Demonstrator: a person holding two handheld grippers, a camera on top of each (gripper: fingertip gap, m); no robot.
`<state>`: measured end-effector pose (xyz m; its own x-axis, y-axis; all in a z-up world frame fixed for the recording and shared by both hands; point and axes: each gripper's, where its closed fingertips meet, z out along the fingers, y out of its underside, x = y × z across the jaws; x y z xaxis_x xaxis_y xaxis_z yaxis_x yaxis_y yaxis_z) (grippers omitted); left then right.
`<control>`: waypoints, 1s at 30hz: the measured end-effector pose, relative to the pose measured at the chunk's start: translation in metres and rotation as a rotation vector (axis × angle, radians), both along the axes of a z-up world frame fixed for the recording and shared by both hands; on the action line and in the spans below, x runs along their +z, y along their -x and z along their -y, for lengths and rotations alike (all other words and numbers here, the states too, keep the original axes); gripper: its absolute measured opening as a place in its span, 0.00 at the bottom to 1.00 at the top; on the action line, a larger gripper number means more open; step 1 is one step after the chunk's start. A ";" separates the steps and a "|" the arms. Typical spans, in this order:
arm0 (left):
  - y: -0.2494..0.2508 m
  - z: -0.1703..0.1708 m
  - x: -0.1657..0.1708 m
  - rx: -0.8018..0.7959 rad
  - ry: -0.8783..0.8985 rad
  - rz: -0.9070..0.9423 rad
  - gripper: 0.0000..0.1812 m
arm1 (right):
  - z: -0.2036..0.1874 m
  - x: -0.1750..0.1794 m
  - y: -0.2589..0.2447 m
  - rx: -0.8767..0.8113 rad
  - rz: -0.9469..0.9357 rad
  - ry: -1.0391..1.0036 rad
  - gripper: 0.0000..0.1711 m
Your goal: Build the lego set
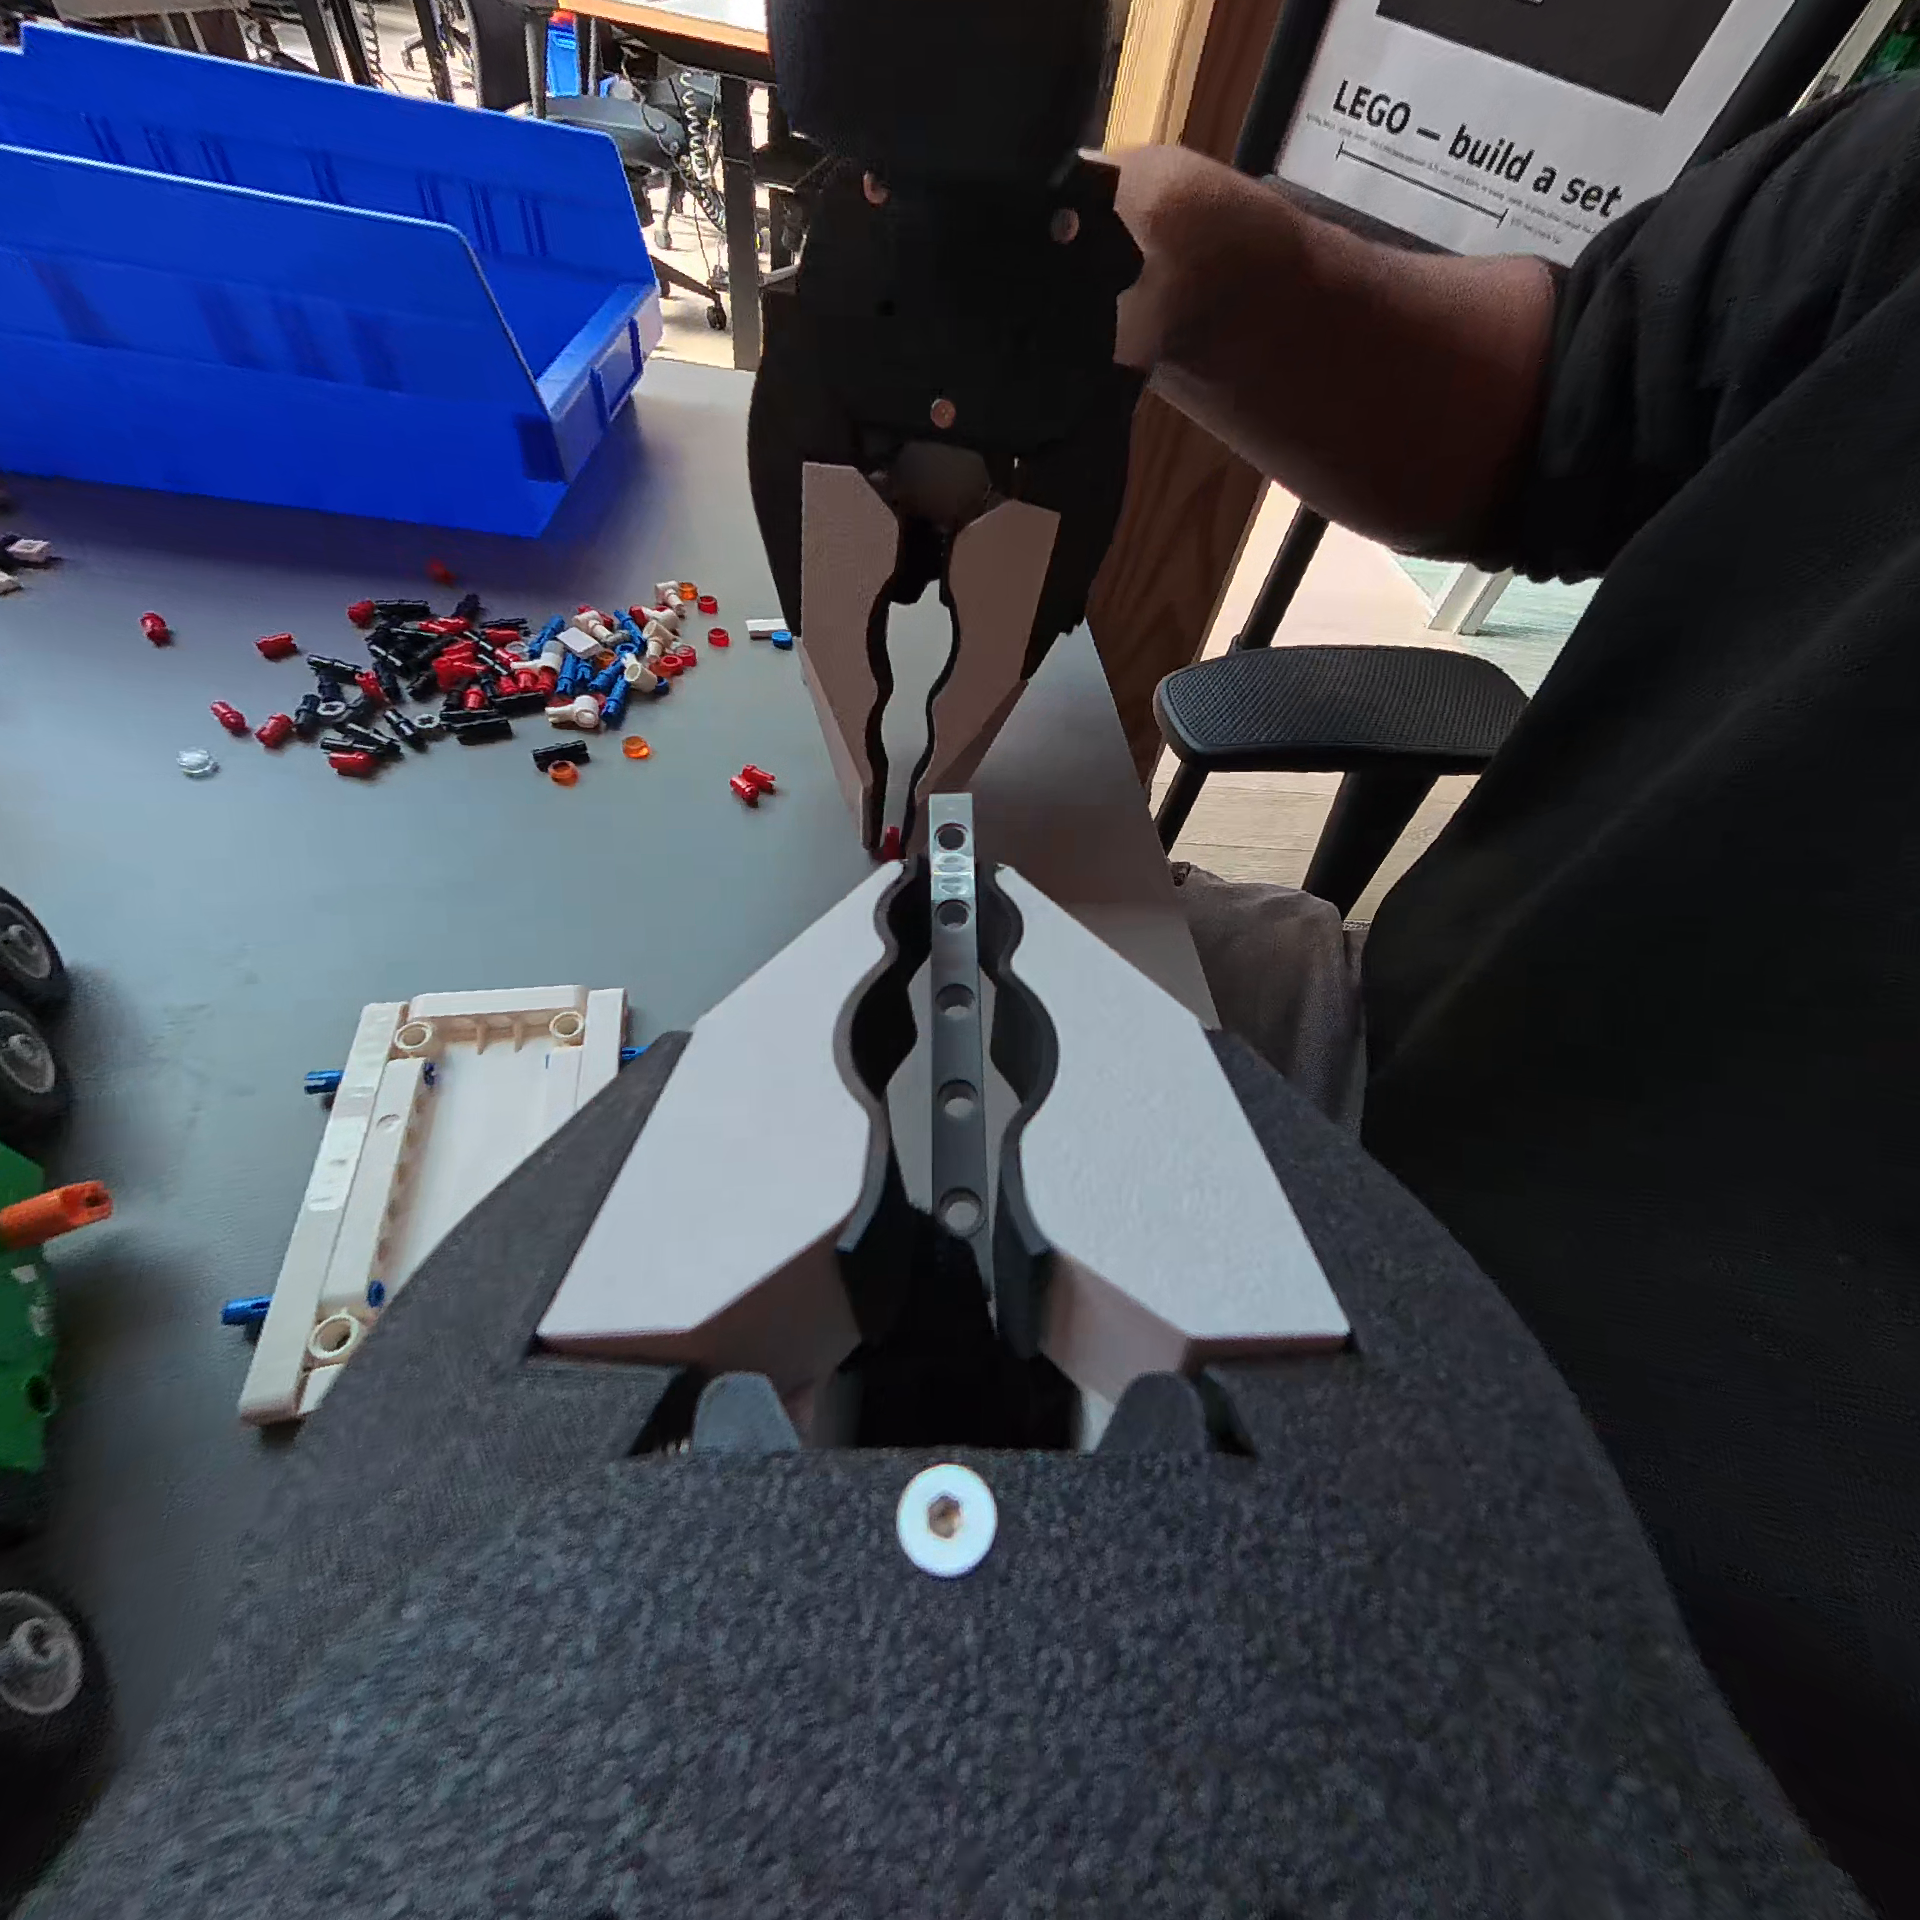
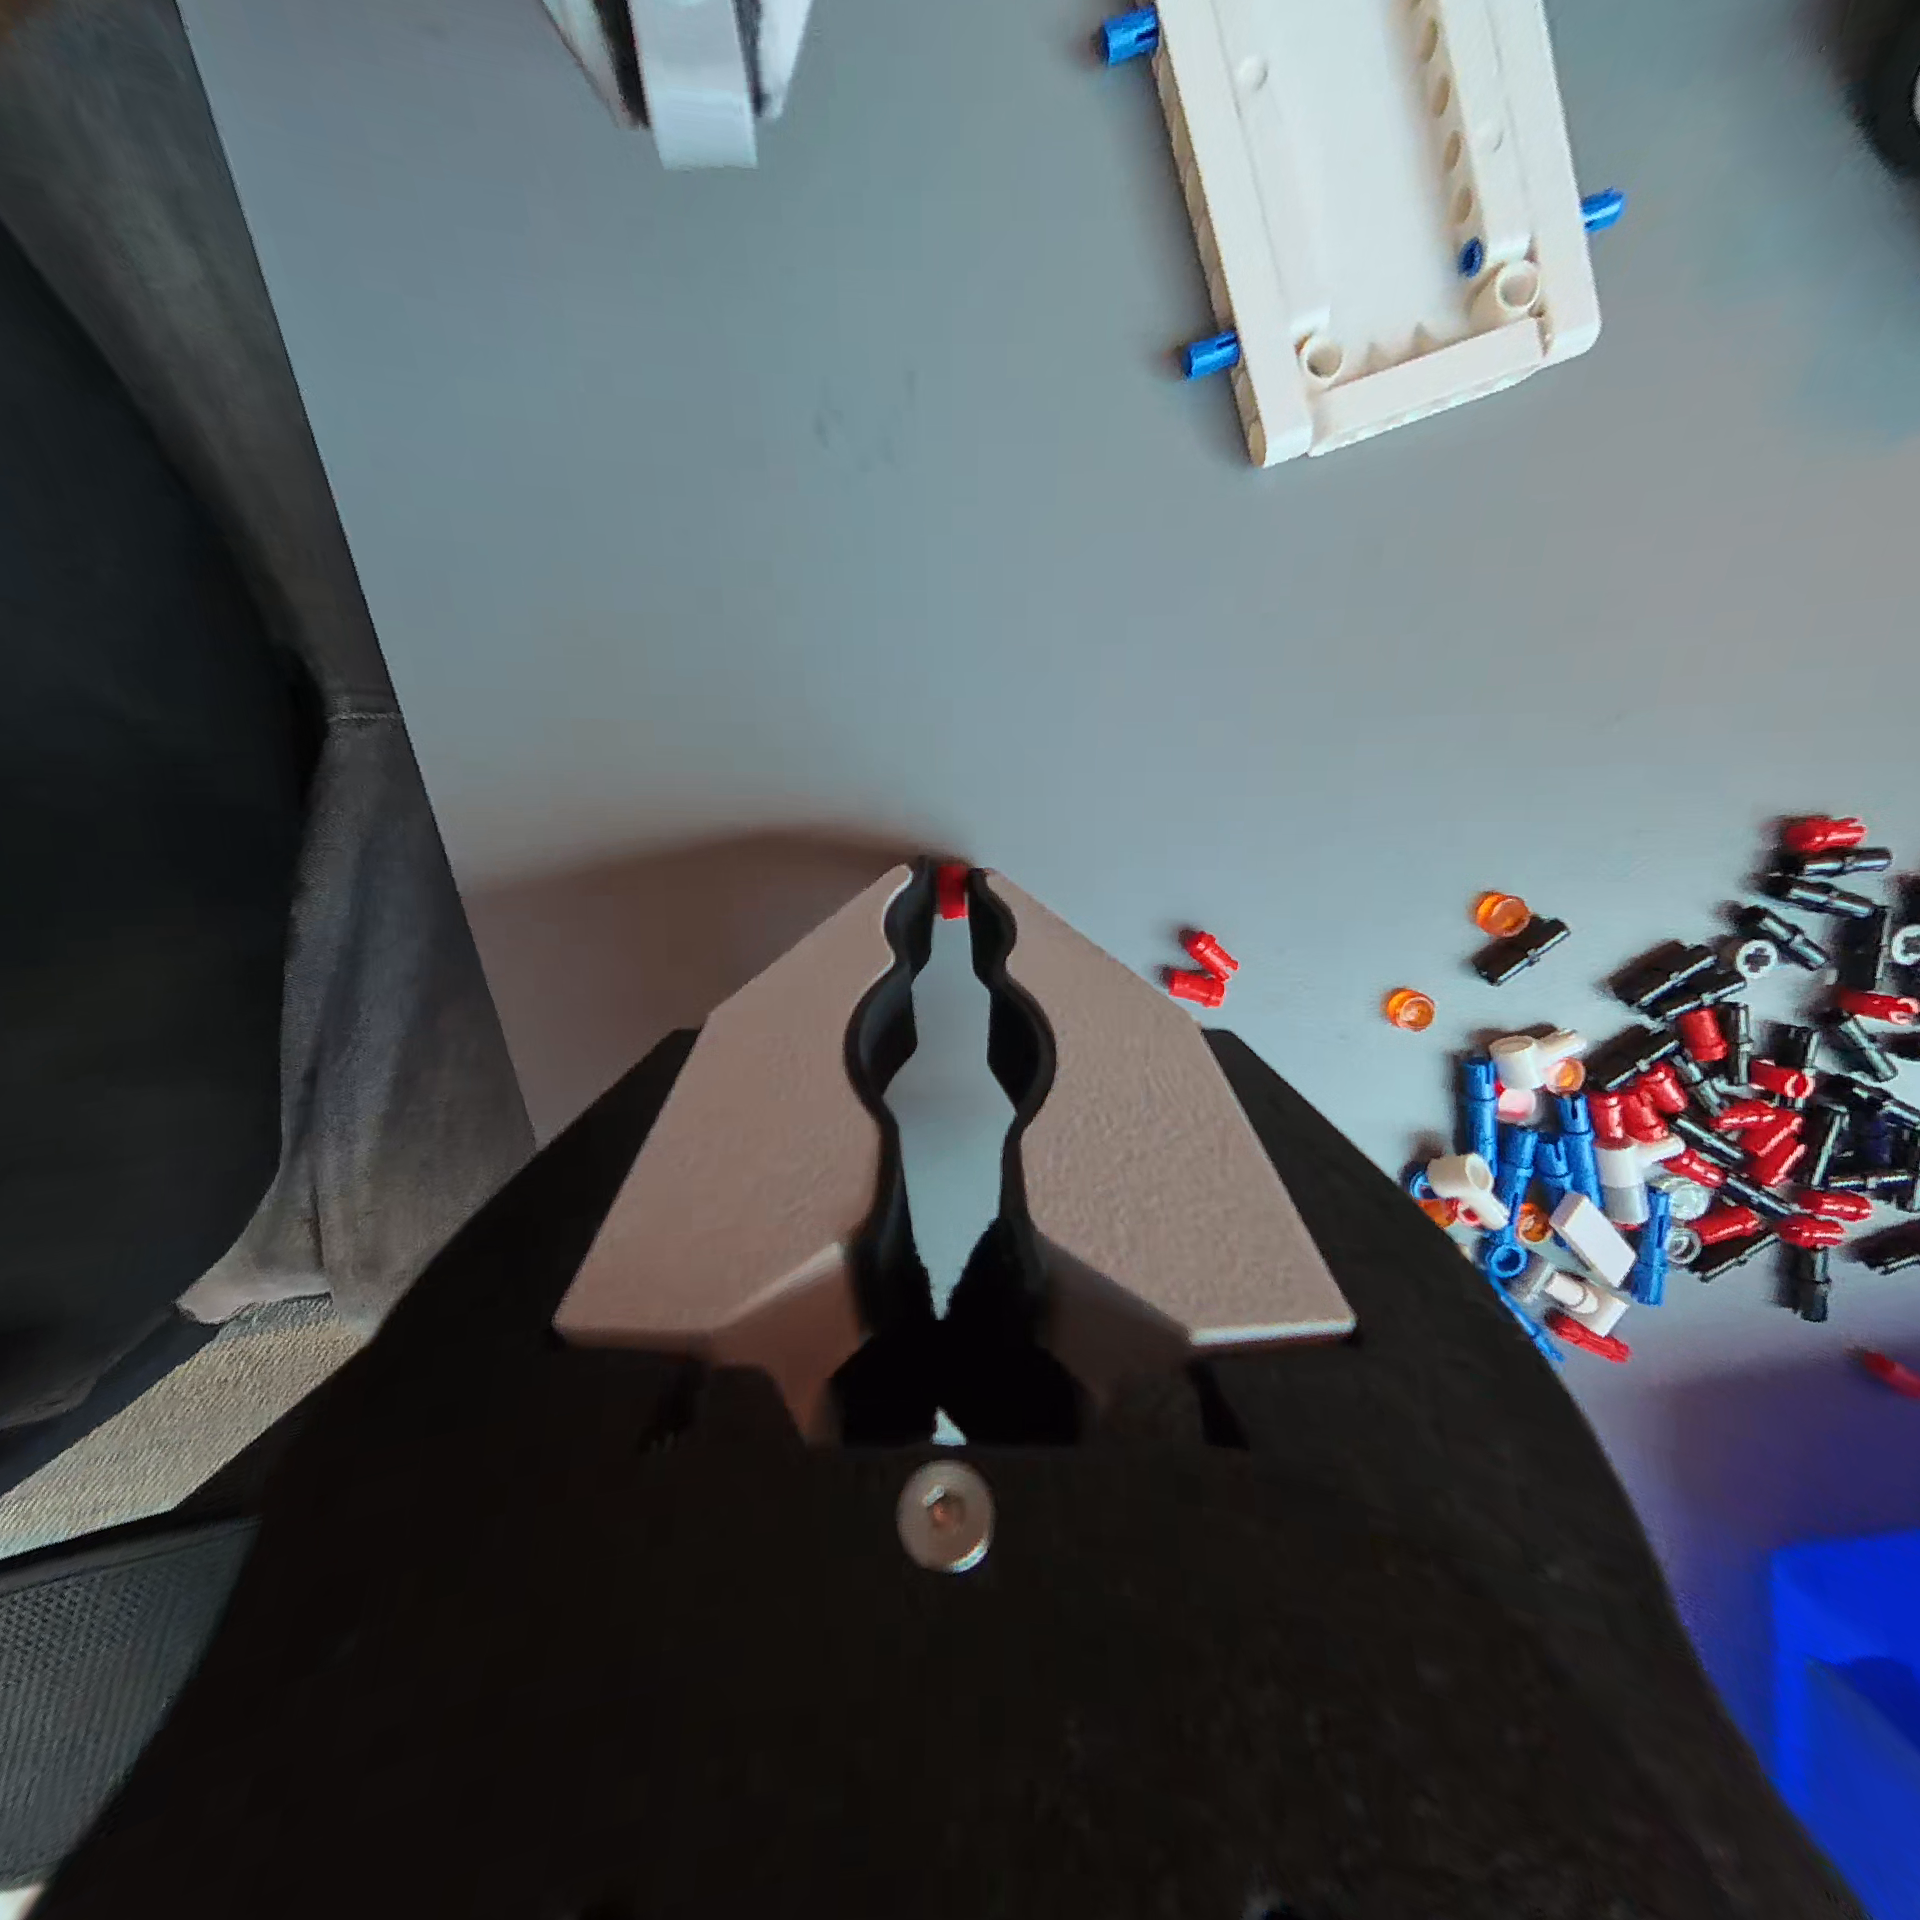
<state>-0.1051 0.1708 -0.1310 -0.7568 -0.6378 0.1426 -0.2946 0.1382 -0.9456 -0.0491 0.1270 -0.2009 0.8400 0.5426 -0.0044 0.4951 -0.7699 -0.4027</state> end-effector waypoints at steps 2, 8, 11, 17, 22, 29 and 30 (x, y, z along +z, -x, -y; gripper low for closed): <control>-0.001 -0.002 0.001 0.006 0.005 0.001 0.03 | 0.001 0.000 -0.001 0.016 0.019 0.045 0.04; -0.004 -0.008 0.002 0.024 0.000 0.016 0.03 | 0.003 0.014 -0.007 0.091 0.142 0.180 0.05; -0.004 -0.008 0.000 0.031 -0.038 0.038 0.03 | 0.008 0.013 -0.006 0.158 0.221 0.283 0.04; -0.005 -0.008 -0.001 0.037 -0.062 0.058 0.03 | -0.003 0.001 -0.013 0.250 0.238 0.268 0.03; -0.005 -0.010 0.000 0.037 -0.045 0.052 0.03 | -0.016 0.009 -0.005 0.195 -0.042 0.084 0.02; -0.004 -0.007 -0.004 0.033 -0.090 0.068 0.03 | -0.076 0.086 0.014 -0.323 -0.911 -0.299 0.02; -0.004 -0.007 -0.004 0.039 -0.100 0.077 0.03 | -0.081 0.088 0.016 -0.370 -0.956 -0.328 0.02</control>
